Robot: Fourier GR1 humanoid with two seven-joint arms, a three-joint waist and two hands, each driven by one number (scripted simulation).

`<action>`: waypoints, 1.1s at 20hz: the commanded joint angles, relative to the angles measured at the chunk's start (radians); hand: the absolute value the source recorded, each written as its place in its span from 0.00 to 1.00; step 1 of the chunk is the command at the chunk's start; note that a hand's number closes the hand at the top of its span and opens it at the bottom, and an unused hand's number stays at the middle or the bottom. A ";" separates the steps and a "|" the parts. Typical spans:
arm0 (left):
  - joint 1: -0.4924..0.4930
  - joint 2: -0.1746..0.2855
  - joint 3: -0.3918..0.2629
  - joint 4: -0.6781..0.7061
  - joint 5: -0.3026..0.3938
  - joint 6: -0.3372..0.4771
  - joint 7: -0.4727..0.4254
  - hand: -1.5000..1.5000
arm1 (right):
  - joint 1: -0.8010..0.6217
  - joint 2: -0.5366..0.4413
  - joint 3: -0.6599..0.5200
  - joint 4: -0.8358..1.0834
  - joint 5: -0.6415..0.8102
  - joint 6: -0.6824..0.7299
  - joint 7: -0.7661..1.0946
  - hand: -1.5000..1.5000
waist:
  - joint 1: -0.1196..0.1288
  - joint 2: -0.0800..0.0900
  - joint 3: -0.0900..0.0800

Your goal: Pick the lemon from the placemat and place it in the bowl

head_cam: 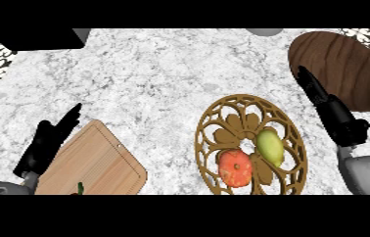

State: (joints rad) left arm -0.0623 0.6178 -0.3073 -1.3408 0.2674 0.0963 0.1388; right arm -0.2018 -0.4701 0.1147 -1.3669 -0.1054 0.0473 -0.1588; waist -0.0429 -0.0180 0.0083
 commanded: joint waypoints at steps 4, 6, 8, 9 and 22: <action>-0.063 -0.011 0.134 -0.053 0.012 0.121 -0.060 0.50 | -0.016 -0.055 -0.087 -0.298 -0.015 0.022 -0.332 1.00 | -0.007 -0.022 -0.007; -0.083 -0.023 0.183 -0.072 0.020 0.174 -0.092 0.50 | -0.069 -0.061 -0.126 -0.416 -0.028 0.019 -0.437 1.00 | -0.020 -0.053 -0.006; -0.054 -0.019 0.205 -0.070 0.038 0.183 -0.081 0.50 | 0.113 -0.260 -0.220 -0.225 0.299 -0.208 -0.249 0.00 | -0.104 -0.038 -0.017; -0.052 -0.032 0.221 -0.089 0.050 0.199 -0.088 0.50 | 0.219 -0.124 -0.240 -0.241 0.231 -0.290 -0.269 0.00 | -0.084 -0.020 -0.007; -0.088 -0.107 0.206 -0.144 -0.001 0.192 -0.104 0.50 | 0.913 0.234 -0.249 -0.485 0.164 -0.396 -0.936 0.00 | 0.022 0.016 -0.008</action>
State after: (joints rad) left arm -0.1151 0.5328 -0.1080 -1.4976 0.2830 0.3074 0.0442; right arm 0.5681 -0.2782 -0.1066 -1.7938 0.0920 -0.3588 -0.9771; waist -0.0451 -0.0100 0.0012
